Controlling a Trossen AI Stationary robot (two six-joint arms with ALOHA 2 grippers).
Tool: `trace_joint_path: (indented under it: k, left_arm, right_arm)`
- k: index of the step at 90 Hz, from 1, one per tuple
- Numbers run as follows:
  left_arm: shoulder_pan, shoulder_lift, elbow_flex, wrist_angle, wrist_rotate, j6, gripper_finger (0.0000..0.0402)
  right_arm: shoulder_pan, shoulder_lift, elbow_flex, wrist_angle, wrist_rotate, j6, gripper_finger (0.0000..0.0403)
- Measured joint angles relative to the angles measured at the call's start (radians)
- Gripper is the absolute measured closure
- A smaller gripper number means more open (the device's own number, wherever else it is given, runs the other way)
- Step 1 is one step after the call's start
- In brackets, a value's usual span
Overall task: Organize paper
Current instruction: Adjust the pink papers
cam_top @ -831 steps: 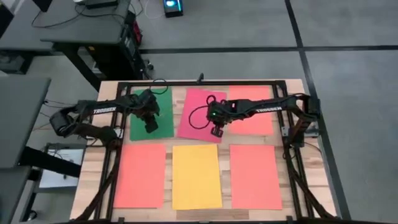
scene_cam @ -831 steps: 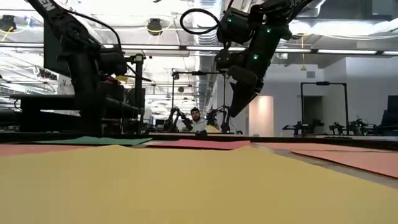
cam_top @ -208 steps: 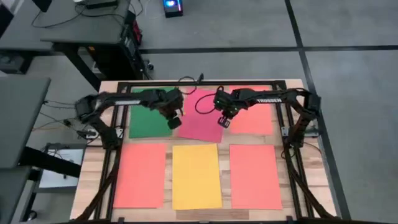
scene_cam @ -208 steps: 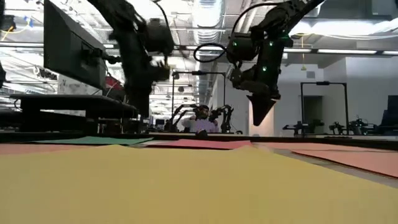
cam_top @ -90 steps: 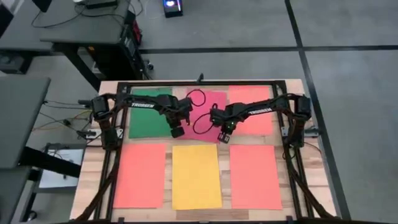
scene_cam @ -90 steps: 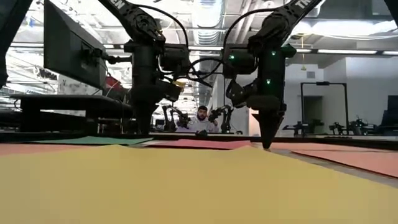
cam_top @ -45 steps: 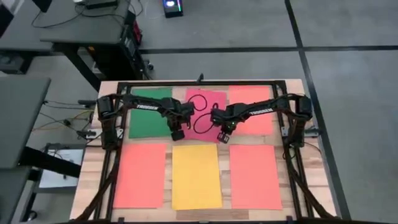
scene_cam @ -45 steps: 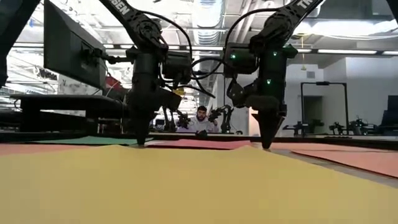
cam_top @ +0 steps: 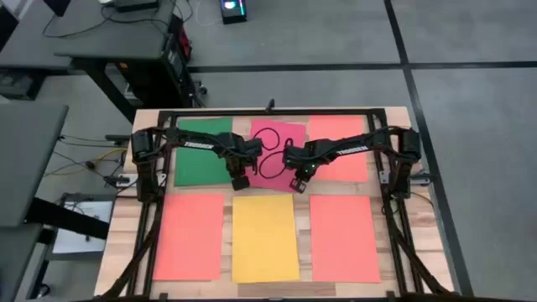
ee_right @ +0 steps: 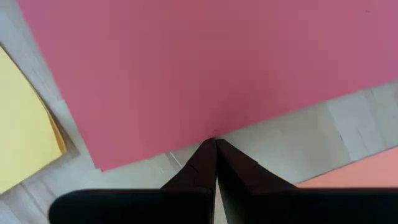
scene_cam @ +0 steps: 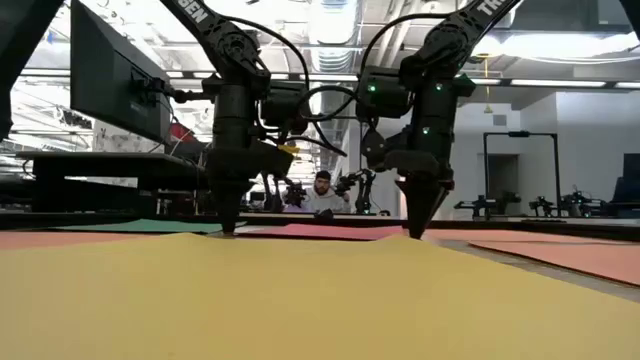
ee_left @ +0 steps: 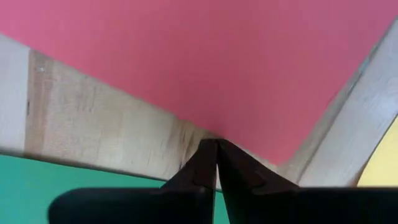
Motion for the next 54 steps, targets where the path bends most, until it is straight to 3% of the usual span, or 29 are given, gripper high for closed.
trace_joint_path:
  k: [30,54]
  left_arm:
    - [-0.001,-0.001,0.001,-0.003,0.004,-0.011,0.0402]
    - [0.003,-0.078,-0.005,-0.012,-0.071,-0.017,0.0402]
  right_arm:
    - [0.0,0.0,0.002,-0.011,0.004,-0.008,0.0403]
    - [0.001,-0.024,0.026,-0.074,0.005,-0.012,0.0403]
